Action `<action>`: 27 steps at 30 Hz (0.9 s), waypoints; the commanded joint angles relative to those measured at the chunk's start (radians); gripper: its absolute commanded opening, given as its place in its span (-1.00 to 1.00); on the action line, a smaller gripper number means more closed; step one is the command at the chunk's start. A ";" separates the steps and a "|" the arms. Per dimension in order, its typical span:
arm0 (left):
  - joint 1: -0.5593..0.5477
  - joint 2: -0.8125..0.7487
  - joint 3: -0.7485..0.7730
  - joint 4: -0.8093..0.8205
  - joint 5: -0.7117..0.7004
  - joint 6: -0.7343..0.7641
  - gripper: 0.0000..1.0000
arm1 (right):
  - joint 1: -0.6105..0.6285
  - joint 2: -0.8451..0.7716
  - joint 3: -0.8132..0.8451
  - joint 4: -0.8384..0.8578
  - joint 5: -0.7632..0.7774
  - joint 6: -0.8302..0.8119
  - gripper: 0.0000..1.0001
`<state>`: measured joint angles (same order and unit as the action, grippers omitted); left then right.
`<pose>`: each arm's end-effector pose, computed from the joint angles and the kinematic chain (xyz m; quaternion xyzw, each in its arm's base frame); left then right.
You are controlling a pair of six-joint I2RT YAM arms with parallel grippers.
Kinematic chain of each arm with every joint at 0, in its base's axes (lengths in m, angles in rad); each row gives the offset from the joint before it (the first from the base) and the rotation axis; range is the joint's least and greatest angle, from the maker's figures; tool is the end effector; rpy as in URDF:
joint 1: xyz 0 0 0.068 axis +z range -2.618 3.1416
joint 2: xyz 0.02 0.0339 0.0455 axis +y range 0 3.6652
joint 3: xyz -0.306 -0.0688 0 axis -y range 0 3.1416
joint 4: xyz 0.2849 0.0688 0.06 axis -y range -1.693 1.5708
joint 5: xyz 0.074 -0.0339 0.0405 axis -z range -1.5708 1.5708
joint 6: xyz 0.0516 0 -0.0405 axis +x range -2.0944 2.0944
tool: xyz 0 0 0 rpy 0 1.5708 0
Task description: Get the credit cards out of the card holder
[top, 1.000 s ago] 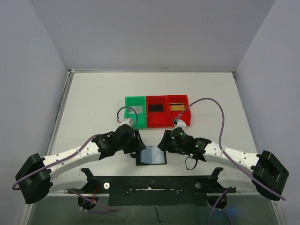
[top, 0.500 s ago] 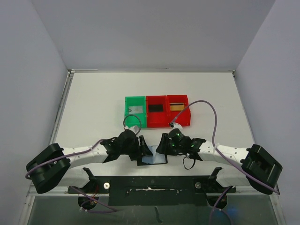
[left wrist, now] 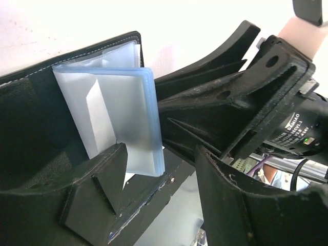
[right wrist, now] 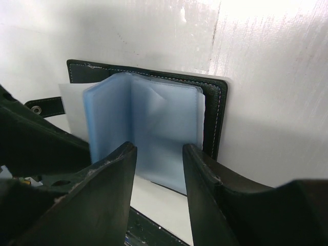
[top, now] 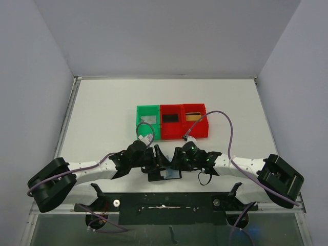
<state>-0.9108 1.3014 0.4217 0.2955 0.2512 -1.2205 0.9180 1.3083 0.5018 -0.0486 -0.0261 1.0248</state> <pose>0.1553 -0.2210 0.1588 -0.0762 0.8725 -0.4645 0.1308 0.1590 0.2101 0.1501 0.0454 0.9355 0.2961 0.1875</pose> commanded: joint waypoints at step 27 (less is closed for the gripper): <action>0.141 -0.496 0.332 -0.906 -0.589 0.352 0.65 | -0.277 -0.375 0.236 -0.369 0.317 -0.358 0.58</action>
<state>-0.8543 0.8280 0.6151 -0.5140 -0.2291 -1.0294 0.8112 1.0706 0.6800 -0.3099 0.1425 0.8276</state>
